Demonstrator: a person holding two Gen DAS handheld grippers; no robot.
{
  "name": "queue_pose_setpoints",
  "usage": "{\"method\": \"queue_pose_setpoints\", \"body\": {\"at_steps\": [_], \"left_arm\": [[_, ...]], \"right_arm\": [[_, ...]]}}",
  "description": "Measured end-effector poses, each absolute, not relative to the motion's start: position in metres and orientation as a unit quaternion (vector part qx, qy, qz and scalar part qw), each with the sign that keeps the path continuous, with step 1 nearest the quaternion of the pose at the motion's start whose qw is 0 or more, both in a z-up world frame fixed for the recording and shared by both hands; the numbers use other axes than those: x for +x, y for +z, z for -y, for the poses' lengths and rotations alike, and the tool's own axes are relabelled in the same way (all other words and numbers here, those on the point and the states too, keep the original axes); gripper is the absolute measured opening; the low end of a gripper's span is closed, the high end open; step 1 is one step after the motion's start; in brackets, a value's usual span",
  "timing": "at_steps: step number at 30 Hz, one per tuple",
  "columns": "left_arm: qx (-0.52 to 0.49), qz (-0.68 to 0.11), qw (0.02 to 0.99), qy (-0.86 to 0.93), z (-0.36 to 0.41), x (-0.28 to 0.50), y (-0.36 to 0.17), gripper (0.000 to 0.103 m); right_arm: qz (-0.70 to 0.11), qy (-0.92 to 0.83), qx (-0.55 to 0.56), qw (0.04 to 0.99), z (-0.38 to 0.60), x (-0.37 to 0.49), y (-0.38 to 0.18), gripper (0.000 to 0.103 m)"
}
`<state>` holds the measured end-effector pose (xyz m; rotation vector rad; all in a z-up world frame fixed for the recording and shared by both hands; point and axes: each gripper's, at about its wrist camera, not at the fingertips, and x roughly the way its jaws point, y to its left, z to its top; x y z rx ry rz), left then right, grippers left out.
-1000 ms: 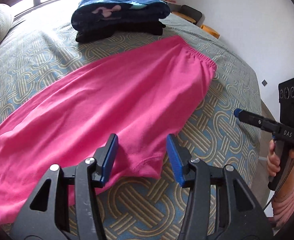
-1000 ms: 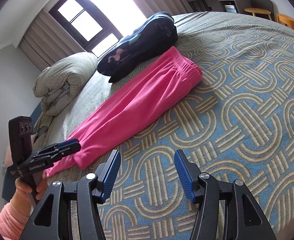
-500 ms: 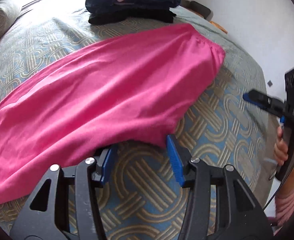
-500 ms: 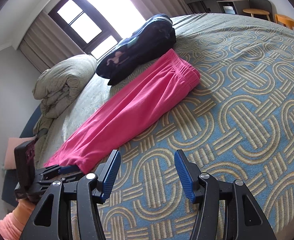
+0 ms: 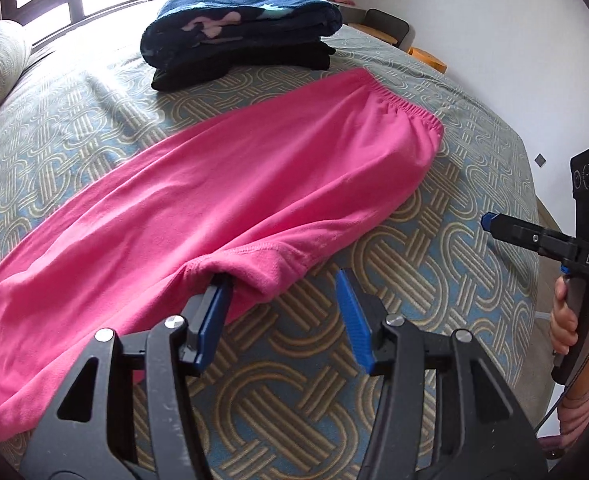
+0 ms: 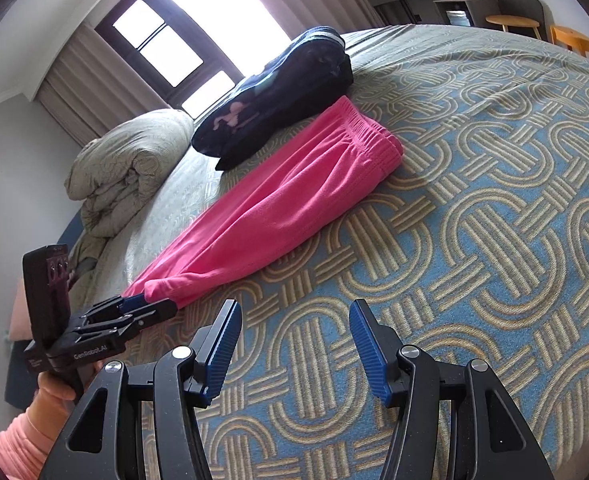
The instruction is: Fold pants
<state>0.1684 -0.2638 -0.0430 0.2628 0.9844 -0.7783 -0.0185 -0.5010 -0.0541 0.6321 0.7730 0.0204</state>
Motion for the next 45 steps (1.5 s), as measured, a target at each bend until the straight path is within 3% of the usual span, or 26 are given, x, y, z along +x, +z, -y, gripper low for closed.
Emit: {"method": "queue_pose_setpoints", "body": {"at_steps": [9, 19, 21, 23, 25, 29, 35, 37, 43, 44, 45], "left_arm": [[0.185, -0.443, 0.809, -0.340, 0.248, 0.167, -0.043, 0.055], [0.176, -0.435, 0.794, -0.386, 0.276, 0.173, -0.037, 0.055], [0.193, -0.437, 0.784, -0.396, 0.287, 0.171, -0.037, 0.048], [0.210, -0.446, 0.775, -0.396, 0.292, 0.171, -0.041, 0.017], [0.201, -0.457, 0.768, -0.401, 0.286, 0.172, -0.043, 0.007], [0.129, -0.482, 0.755, -0.426, 0.265, 0.167, -0.037, 0.006], [0.146, -0.482, 0.754, -0.422, 0.270, 0.146, -0.044, 0.006], [0.138, -0.494, 0.750, -0.417, 0.271, 0.150, -0.053, 0.006], [0.112, -0.507, 0.749, -0.411, 0.268, 0.157, -0.059, 0.006], [0.110, -0.508, 0.749, -0.410, 0.268, 0.158, -0.059, 0.006], [0.108, -0.510, 0.749, -0.410, 0.268, 0.158, -0.059, 0.006]], "right_arm": [[-0.367, 0.012, 0.306, 0.878, 0.503, -0.018, -0.055, 0.057], [-0.370, 0.019, 0.308, 0.876, 0.500, -0.016, -0.057, 0.057], [-0.371, 0.018, 0.314, 0.874, 0.501, -0.017, -0.058, 0.057], [-0.370, 0.018, 0.315, 0.874, 0.501, -0.018, -0.058, 0.057], [-0.370, 0.016, 0.314, 0.874, 0.502, -0.020, -0.058, 0.057], [-0.371, 0.012, 0.314, 0.874, 0.506, -0.021, -0.059, 0.057], [-0.351, 0.006, 0.267, 0.897, 0.520, -0.001, -0.031, 0.058], [-0.349, 0.000, 0.249, 0.903, 0.533, 0.019, -0.021, 0.066], [-0.410, -0.047, 0.200, 0.889, 0.570, 0.101, -0.032, 0.068], [-0.429, -0.046, 0.210, 0.877, 0.575, 0.111, -0.043, 0.064], [-0.441, -0.035, 0.234, 0.865, 0.580, 0.116, -0.054, 0.048]]}}
